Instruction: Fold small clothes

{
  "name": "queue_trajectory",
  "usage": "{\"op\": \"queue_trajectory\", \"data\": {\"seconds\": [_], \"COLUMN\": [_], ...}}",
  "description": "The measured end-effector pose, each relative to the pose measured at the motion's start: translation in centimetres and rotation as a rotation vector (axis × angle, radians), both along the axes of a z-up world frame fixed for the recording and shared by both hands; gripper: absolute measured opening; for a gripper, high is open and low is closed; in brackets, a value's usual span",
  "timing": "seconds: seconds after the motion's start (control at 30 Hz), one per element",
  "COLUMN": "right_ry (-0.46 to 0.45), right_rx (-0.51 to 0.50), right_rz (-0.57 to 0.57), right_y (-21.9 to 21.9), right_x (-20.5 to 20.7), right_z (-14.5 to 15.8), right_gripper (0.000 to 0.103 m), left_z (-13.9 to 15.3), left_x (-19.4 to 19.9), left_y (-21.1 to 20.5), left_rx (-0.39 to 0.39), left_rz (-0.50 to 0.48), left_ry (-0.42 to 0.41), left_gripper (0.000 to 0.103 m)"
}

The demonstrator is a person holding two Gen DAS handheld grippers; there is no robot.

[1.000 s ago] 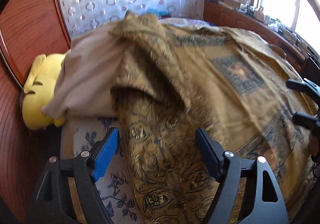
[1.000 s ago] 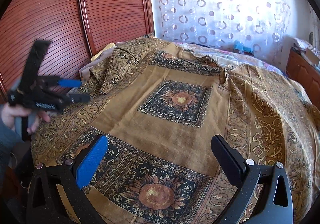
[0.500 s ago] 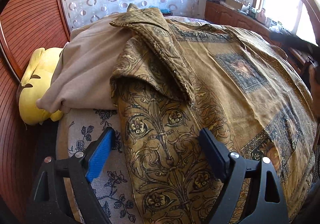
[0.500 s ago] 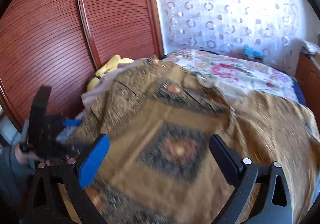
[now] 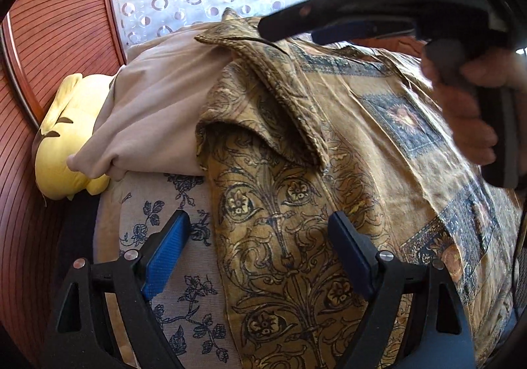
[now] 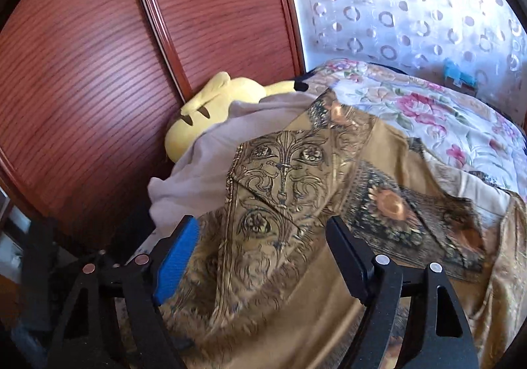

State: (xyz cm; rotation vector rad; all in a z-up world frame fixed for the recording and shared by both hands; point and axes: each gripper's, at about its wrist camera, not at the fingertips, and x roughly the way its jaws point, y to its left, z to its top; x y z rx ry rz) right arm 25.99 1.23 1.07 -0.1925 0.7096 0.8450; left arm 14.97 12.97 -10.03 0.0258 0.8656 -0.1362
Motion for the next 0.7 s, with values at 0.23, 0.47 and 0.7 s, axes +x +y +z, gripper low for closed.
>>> {"op": "queue_trajectory", "data": {"seconds": [0.23, 0.47, 0.7], "right_ry": [0.013, -0.037, -0.085], "right_rx": [-0.036, -0.105, -0.058], "right_rz": [0.004, -0.041, -0.186], "right_y": [2.8, 3.2, -2.4], "right_x": [1.3, 1.5, 1.1], "right_z": [-0.7, -1.3, -1.1], "right_gripper": [0.078, 0.041, 0.04], "left_z": [-0.1, -0.1, -0.1], "left_x": [0.0, 0.1, 0.1], "left_y": [-0.1, 0.1, 0.0], "left_rx": [0.015, 0.013, 0.014], "left_rz": [0.011, 0.023, 0.024], "left_ry": [0.0, 0.001, 0.0], "left_gripper": [0.086, 0.086, 0.086]}}
